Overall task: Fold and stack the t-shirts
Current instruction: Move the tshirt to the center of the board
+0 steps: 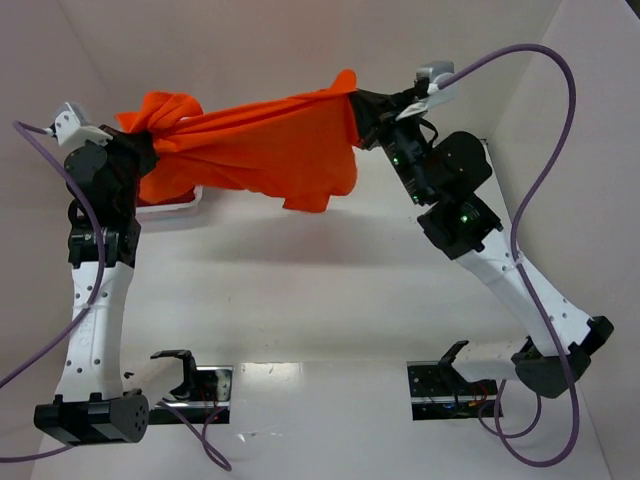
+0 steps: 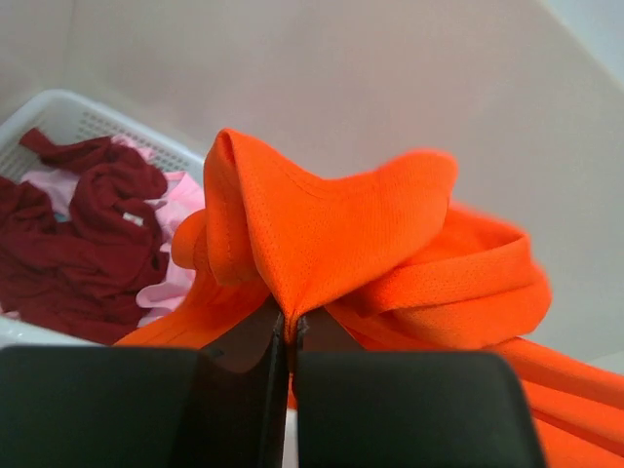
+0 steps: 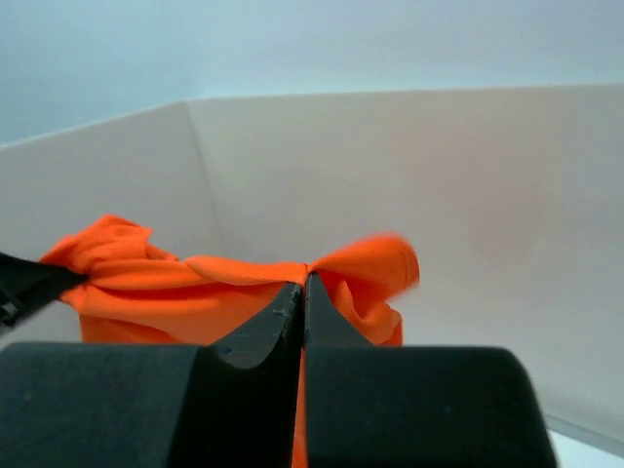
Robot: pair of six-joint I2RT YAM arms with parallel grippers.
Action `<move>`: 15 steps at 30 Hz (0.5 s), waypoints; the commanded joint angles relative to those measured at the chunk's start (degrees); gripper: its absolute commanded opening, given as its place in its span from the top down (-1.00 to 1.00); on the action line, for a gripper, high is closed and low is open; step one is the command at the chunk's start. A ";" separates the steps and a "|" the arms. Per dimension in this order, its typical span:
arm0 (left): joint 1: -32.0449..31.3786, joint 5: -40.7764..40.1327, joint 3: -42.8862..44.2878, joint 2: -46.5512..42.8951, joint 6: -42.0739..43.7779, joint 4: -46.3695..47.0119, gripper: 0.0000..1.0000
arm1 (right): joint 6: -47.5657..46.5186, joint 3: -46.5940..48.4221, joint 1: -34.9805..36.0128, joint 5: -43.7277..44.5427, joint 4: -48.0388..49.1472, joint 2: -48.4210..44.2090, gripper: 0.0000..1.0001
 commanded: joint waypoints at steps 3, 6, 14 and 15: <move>1.38 -1.73 -0.54 -2.20 0.23 4.00 0.94 | -3.12 -4.38 -1.62 9.21 -0.78 -4.10 0.97; 1.38 2.76 -0.54 -2.20 -0.47 4.62 0.87 | -3.12 -5.09 -1.62 10.53 -2.35 -6.38 0.97; 0.68 7.86 -8.00 -5.10 -9.08 3.73 0.85 | -3.12 -8.61 -1.62 17.99 -6.39 -12.97 0.97; 0.68 8.57 -8.53 -5.10 -10.22 3.74 0.85 | -3.12 -8.61 -1.62 19.39 -7.01 -13.59 0.97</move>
